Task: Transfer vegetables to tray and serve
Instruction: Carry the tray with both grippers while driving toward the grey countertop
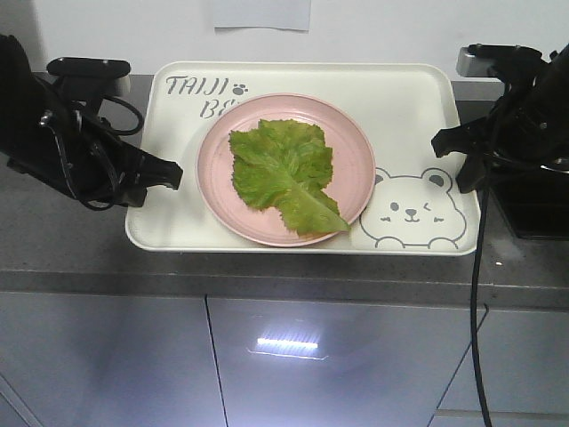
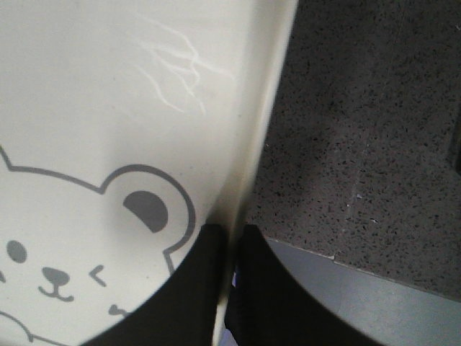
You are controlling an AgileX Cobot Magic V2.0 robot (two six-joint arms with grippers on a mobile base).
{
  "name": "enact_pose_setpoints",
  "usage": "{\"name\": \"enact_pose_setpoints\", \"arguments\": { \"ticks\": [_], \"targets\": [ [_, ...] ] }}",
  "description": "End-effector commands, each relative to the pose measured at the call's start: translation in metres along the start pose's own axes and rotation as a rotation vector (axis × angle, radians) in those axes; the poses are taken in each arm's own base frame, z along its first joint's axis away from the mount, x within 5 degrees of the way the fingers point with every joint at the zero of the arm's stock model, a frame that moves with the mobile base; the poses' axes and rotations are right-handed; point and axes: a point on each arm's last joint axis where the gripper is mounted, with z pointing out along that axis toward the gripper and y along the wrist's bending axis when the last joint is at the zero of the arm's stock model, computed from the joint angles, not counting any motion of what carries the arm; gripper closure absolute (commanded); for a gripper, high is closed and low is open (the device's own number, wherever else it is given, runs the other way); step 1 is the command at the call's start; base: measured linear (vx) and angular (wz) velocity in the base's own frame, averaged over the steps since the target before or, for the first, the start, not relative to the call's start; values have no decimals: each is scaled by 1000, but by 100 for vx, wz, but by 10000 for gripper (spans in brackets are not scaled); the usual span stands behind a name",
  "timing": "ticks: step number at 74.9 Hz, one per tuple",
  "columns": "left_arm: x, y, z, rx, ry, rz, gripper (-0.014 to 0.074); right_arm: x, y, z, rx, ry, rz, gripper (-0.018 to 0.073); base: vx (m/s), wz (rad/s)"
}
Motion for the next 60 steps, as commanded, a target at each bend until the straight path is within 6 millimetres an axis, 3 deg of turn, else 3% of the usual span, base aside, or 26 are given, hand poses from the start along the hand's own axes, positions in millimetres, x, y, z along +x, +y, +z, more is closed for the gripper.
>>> {"name": "enact_pose_setpoints", "arguments": {
  "ticks": [1,60],
  "targets": [
    [-10,-14,-26,107,-151,1,602,-3,17,-26,-83,-117,-22,565,4,9],
    [-10,-14,-26,107,-151,1,602,-3,17,-26,-83,-117,-22,565,4,3]
  ]
}}
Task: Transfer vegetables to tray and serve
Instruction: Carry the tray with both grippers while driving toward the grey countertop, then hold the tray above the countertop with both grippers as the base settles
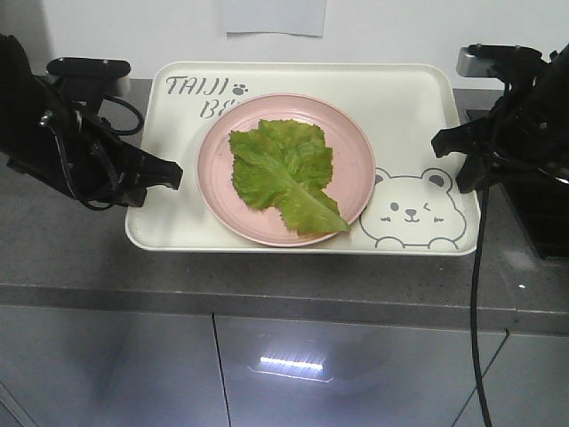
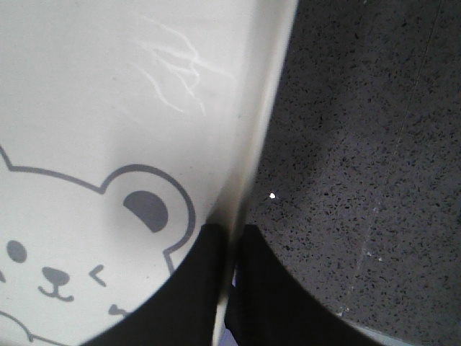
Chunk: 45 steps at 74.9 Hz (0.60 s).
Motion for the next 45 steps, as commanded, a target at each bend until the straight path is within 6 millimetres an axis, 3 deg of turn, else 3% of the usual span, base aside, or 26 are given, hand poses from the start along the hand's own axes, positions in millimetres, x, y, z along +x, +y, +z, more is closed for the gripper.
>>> {"name": "enact_pose_setpoints", "arguments": {
  "ticks": [1,45],
  "targets": [
    [-10,-14,-26,107,-151,1,602,-3,17,-26,-83,-117,-22,565,6,1],
    [-10,-14,-26,107,-151,1,602,-3,17,-26,-83,-117,-22,565,8,-5]
  ]
}}
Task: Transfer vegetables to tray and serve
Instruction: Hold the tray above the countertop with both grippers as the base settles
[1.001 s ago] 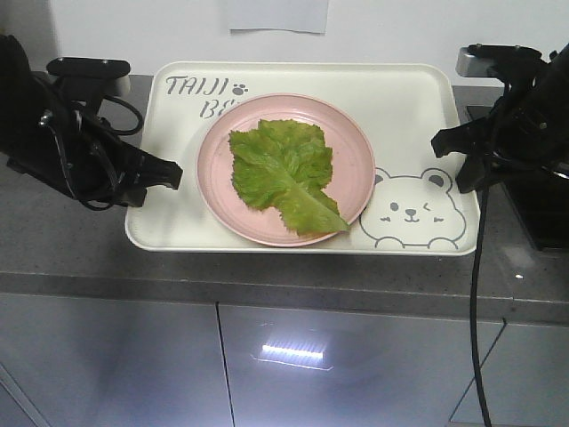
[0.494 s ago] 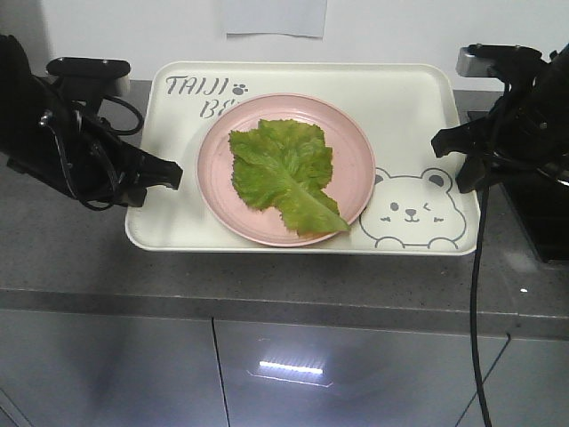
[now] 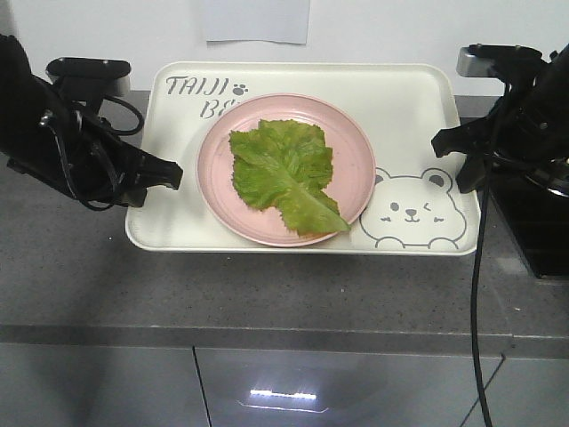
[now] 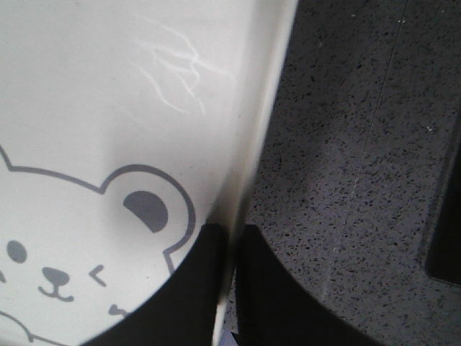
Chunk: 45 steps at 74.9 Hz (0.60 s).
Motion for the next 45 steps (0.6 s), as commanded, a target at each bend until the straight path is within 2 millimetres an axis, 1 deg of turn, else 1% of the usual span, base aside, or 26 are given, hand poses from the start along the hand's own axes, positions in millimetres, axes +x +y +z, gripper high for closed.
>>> {"name": "enact_pose_setpoints", "arguments": {
  "ticks": [1,45],
  "targets": [
    [-10,-14,-26,107,-151,1,602,-3,17,-26,-83,-117,-22,565,10,-8],
    [-10,-14,-26,107,-151,1,602,-3,17,-26,-83,-117,-22,565,8,-2]
  ]
}}
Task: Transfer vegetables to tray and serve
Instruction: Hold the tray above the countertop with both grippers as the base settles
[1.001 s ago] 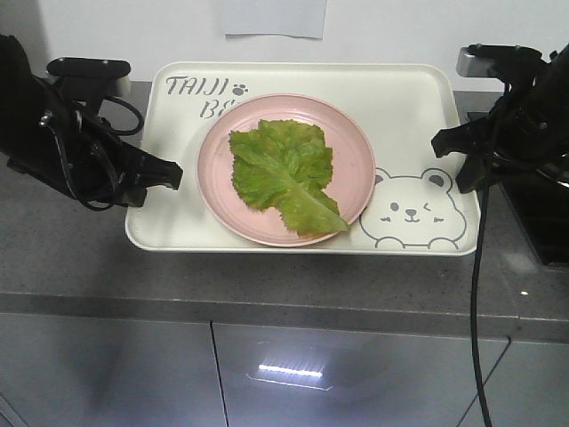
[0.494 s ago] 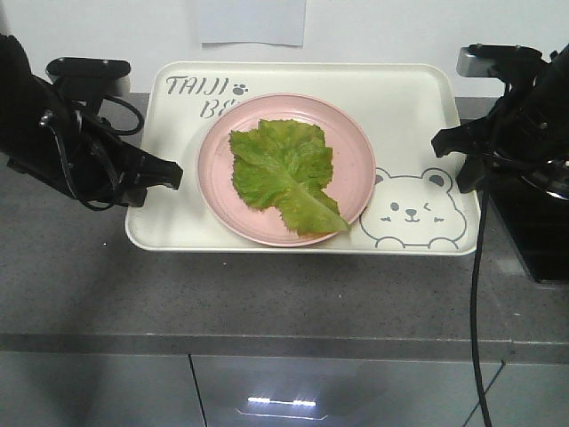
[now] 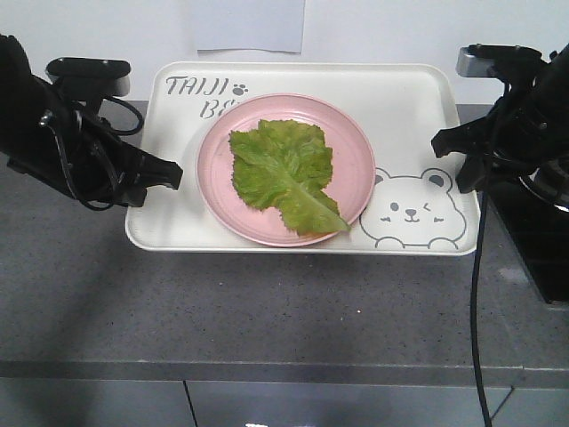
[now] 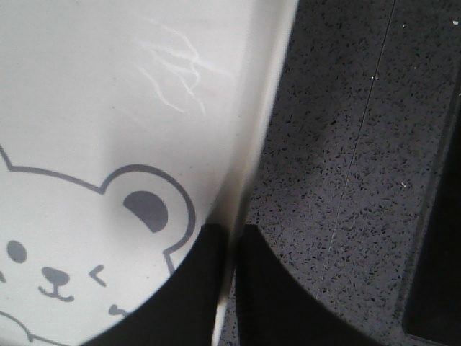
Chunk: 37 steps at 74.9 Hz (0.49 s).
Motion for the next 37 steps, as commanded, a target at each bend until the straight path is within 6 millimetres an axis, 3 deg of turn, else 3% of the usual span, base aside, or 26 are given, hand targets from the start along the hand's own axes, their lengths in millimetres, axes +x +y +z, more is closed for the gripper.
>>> {"name": "enact_pose_setpoints", "arguments": {
  "ticks": [1,37],
  "targets": [
    [-10,-14,-26,107,-151,1,602,-3,17,-26,-83,-117,-22,565,6,1],
    [-10,-14,-26,107,-151,1,602,-3,17,-26,-83,-117,-22,565,6,0]
  ]
}}
